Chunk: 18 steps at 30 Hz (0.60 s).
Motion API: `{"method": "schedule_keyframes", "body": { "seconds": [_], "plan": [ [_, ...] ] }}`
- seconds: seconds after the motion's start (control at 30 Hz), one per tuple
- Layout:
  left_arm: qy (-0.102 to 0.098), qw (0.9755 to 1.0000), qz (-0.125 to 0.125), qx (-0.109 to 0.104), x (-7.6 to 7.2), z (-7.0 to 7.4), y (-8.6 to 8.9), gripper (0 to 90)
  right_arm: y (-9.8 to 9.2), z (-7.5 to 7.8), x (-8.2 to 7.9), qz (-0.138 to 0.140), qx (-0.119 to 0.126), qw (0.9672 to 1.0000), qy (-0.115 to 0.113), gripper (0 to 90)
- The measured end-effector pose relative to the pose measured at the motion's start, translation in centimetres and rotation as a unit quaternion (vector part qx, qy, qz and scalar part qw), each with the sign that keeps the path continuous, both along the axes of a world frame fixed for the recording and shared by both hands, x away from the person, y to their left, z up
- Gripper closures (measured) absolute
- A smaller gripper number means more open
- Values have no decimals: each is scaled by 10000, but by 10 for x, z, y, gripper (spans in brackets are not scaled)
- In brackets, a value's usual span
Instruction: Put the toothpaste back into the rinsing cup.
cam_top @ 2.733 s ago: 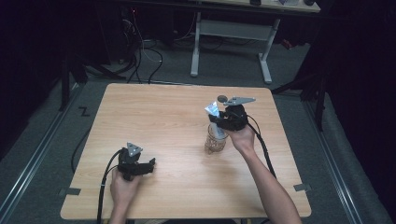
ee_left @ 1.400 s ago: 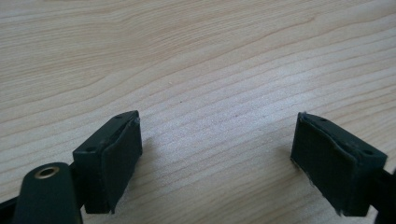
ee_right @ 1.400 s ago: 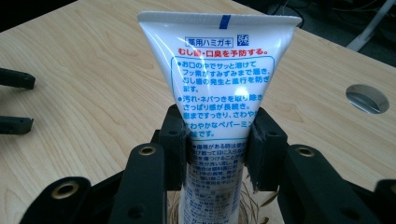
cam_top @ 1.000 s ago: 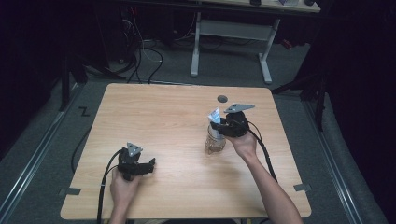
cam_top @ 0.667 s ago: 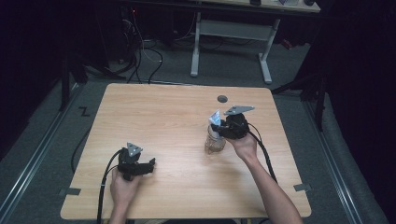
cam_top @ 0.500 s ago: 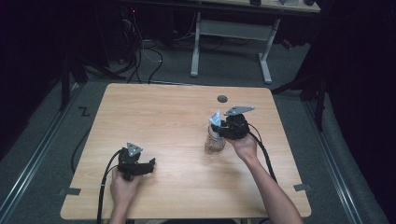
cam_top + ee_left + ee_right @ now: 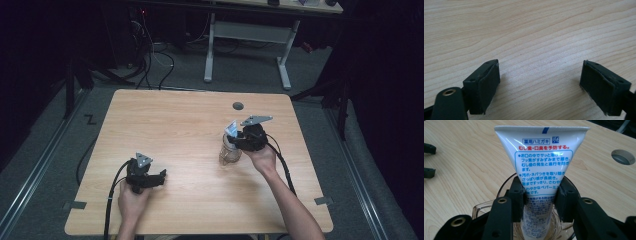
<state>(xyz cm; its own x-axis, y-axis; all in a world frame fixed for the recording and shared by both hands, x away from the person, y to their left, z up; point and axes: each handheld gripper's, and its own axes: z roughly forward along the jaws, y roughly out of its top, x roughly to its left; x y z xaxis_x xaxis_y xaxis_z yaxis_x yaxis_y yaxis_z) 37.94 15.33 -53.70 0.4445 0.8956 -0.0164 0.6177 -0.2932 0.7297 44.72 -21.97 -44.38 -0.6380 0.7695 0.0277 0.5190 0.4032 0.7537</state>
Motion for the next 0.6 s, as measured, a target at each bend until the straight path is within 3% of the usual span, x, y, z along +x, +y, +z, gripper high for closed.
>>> {"method": "schedule_keyframes", "body": {
  "seconds": [0.6],
  "plan": [
    [-2,10000,1,-1,0,0,0,162,-6,-1,-5,1,15,10000,-7,632]
  ]
}}
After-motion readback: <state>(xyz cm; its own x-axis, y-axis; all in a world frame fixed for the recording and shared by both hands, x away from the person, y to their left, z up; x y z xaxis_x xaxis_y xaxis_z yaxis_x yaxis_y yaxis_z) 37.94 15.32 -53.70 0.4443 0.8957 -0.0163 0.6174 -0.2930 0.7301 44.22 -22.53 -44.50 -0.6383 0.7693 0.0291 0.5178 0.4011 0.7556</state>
